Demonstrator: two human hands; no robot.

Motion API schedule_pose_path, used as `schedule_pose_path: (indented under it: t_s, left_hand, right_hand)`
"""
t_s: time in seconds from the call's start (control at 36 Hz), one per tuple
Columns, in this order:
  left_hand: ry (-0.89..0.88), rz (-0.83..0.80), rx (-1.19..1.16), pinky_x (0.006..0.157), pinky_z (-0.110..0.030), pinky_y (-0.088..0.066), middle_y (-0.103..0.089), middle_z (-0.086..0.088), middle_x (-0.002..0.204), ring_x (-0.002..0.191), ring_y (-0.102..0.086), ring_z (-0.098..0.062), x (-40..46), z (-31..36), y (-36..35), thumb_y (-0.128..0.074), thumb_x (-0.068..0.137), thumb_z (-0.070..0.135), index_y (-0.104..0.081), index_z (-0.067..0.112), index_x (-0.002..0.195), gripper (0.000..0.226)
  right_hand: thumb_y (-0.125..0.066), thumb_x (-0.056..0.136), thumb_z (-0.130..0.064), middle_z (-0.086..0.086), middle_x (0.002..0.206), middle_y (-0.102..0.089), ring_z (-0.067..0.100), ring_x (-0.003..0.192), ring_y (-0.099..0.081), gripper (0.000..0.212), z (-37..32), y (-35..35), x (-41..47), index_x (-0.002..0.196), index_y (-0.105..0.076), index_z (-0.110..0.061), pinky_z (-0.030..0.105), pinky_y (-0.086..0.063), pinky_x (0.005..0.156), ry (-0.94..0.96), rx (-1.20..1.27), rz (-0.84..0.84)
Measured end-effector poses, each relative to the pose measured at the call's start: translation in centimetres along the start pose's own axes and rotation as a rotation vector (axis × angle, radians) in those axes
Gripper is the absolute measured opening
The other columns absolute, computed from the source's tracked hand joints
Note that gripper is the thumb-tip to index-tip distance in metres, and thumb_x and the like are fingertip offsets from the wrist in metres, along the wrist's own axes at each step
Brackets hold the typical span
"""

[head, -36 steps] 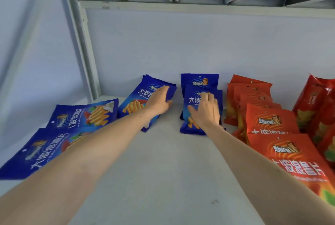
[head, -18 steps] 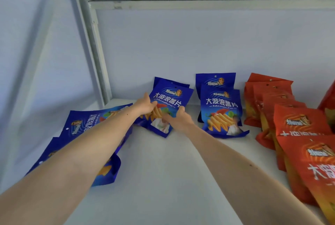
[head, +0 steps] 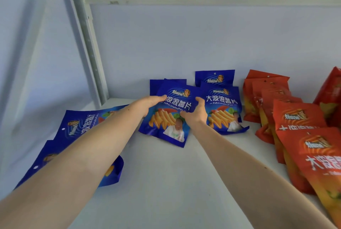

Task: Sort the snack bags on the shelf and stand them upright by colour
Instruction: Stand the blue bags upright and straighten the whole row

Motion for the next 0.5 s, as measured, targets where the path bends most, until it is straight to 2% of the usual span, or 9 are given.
schedule_pose_path:
  t_s: [0.06,0.14,0.17,0.25,0.31,0.42,0.5]
  left_hand:
    - [0.032,-0.012,-0.08,0.096,-0.042,-0.051,-0.069,-0.013,0.114,0.104,-0.067,-0.027,-0.3,-0.2,-0.1,-0.067,0.086,0.049,-0.054,0.009,0.121,0.054]
    - [0.056,-0.057,-0.169,0.07,-0.036,-0.059,-0.072,-0.012,0.099,0.084,-0.07,-0.025,-1.3,-0.1,-0.2,-0.071,0.082,0.048,-0.056,0.01,0.116,0.054]
    - [0.058,-0.084,-0.176,0.072,-0.038,-0.059,-0.073,-0.012,0.099,0.085,-0.071,-0.026,-1.7,-0.1,-0.1,-0.075,0.078,0.05,-0.057,0.01,0.117,0.058]
    - [0.043,-0.11,-0.176,0.09,-0.048,-0.054,-0.074,-0.012,0.105,0.095,-0.072,-0.03,-1.8,-0.1,0.2,-0.086,0.058,0.056,-0.057,0.013,0.122,0.082]
    - [0.016,-0.077,-0.18,0.091,-0.049,-0.053,-0.075,-0.011,0.101,0.094,-0.073,-0.03,-2.0,0.1,0.2,-0.088,0.052,0.058,-0.058,0.014,0.119,0.086]
    - [-0.074,-0.136,-0.228,0.081,-0.041,-0.057,-0.076,-0.01,0.098,0.086,-0.073,-0.026,-4.1,0.9,-1.5,-0.079,0.072,0.051,-0.062,0.013,0.114,0.059]
    - [-0.135,-0.163,-0.271,0.075,-0.037,-0.058,-0.075,-0.01,0.1,0.081,-0.073,-0.025,-5.2,1.0,-2.8,-0.077,0.077,0.045,-0.063,0.012,0.114,0.052]
  right_hand:
    - [-0.075,0.083,-0.004,0.001,0.118,-0.053,0.011,0.097,-0.053,0.074,-0.2,0.5,-0.2,0.142,-0.036,-0.024,0.015,-0.045,0.057,0.058,0.007,0.011]
    - [-0.077,0.082,-0.007,0.0,0.122,-0.054,0.008,0.099,-0.05,0.06,-0.5,1.4,-0.6,0.133,-0.05,-0.02,0.018,-0.05,0.068,0.127,-0.021,0.03]
    - [-0.078,0.081,-0.008,0.001,0.125,-0.055,0.008,0.099,-0.051,0.056,-0.6,1.7,-0.6,0.131,-0.053,-0.02,0.02,-0.051,0.072,0.142,-0.028,0.037]
    - [-0.079,0.08,-0.008,0.003,0.127,-0.057,0.009,0.101,-0.054,0.054,-0.8,2.5,-0.8,0.128,-0.056,-0.02,0.025,-0.055,0.079,0.17,-0.012,0.045]
    - [-0.078,0.082,-0.01,0.003,0.127,-0.056,0.01,0.103,-0.053,0.054,-1.0,3.0,-1.2,0.129,-0.055,-0.021,0.031,-0.057,0.084,0.179,-0.009,0.039]
    - [-0.076,0.084,-0.015,0.003,0.13,-0.055,0.012,0.108,-0.054,0.054,-1.1,4.3,-2.1,0.132,-0.053,-0.021,0.034,-0.058,0.086,0.157,0.02,0.026]
    - [-0.08,0.078,-0.035,0.001,0.134,-0.052,0.017,0.118,-0.054,0.066,-1.2,5.3,-3.1,0.135,-0.049,-0.022,0.035,-0.054,0.093,0.158,0.016,0.002]
Point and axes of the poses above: each hand's wrist, its own x-axis towards the middle knuckle, its own y-axis out of the back of the hand, z = x × y, the point moved 3 cm from there along x, towards the middle knuckle
